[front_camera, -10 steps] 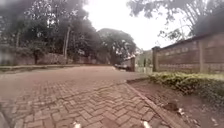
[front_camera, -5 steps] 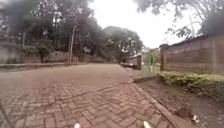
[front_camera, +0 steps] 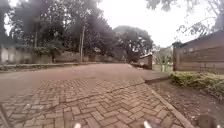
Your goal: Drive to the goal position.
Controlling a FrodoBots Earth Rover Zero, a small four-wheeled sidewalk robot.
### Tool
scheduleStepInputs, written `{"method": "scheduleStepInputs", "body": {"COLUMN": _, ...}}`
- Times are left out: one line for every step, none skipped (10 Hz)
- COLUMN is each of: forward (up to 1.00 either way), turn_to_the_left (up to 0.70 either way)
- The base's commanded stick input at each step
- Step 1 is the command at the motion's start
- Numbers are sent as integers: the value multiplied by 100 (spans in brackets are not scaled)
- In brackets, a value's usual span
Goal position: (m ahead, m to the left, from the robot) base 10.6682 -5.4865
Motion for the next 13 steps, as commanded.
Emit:
{"method": "scheduleStepInputs", "body": {"forward": 50, "turn_to_the_left": 1}}
{"method": "scheduleStepInputs", "body": {"forward": 50, "turn_to_the_left": 1}}
{"method": "scheduleStepInputs", "body": {"forward": 50, "turn_to_the_left": 2}}
{"method": "scheduleStepInputs", "body": {"forward": 50, "turn_to_the_left": 7}}
{"method": "scheduleStepInputs", "body": {"forward": 50, "turn_to_the_left": 19}}
{"method": "scheduleStepInputs", "body": {"forward": 50, "turn_to_the_left": 8}}
{"method": "scheduleStepInputs", "body": {"forward": 50, "turn_to_the_left": 7}}
{"method": "scheduleStepInputs", "body": {"forward": 50, "turn_to_the_left": 6}}
{"method": "scheduleStepInputs", "body": {"forward": 50, "turn_to_the_left": 9}}
{"method": "scheduleStepInputs", "body": {"forward": 50, "turn_to_the_left": 10}}
{"method": "scheduleStepInputs", "body": {"forward": 50, "turn_to_the_left": 7}}
{"method": "scheduleStepInputs", "body": {"forward": 50, "turn_to_the_left": 20}}
{"method": "scheduleStepInputs", "body": {"forward": 50, "turn_to_the_left": 50}}
